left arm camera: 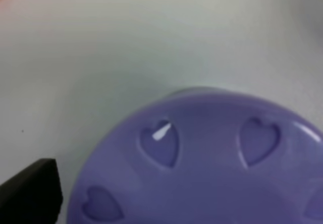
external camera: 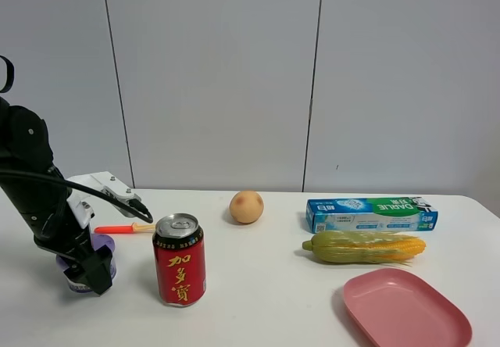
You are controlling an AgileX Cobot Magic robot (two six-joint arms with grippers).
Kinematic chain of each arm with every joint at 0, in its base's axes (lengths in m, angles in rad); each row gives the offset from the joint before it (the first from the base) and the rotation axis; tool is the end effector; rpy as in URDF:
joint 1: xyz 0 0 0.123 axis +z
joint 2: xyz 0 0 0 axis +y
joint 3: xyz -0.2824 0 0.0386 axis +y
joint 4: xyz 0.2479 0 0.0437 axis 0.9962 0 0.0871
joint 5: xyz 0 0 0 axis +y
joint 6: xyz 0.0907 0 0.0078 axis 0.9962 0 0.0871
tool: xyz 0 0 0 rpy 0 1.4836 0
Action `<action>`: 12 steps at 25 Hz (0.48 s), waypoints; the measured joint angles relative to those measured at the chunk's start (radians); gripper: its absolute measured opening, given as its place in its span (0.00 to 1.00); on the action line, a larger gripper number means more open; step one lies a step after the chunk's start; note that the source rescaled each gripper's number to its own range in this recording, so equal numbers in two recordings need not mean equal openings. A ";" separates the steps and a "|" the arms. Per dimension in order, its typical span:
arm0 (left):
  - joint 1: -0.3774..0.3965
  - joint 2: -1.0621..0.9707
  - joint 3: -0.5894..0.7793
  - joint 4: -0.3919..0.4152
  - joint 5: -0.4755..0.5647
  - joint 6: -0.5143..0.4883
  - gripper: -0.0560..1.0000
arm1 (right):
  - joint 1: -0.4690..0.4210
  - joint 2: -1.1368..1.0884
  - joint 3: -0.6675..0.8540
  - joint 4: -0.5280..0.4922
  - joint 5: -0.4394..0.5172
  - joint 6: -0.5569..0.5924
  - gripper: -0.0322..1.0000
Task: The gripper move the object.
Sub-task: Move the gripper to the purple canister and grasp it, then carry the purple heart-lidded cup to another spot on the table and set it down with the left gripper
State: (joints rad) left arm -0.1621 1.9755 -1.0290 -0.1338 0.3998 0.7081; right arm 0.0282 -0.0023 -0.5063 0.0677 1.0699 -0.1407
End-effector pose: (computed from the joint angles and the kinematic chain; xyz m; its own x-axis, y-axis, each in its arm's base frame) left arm 0.3497 -0.0620 0.1053 -0.6847 0.6705 -0.2855 0.6656 0.7349 0.1298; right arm -0.0066 0.0052 0.2783 -0.4441 -0.1203 -0.8879 -0.1296 0.9891 -0.0692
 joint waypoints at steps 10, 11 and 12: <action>0.000 0.005 0.000 -0.004 0.010 0.001 0.06 | 0.000 0.000 0.000 0.000 0.000 0.000 1.00; 0.000 0.002 0.000 -0.004 0.015 0.000 0.06 | 0.000 0.000 0.000 0.000 0.000 0.000 1.00; 0.000 -0.004 0.000 -0.004 0.023 -0.001 0.06 | 0.000 0.000 0.000 0.000 0.000 0.000 1.00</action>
State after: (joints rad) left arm -0.1621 1.9711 -1.0290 -0.1379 0.4229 0.7069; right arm 0.0282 -0.0023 -0.5063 0.0677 1.0699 -0.1407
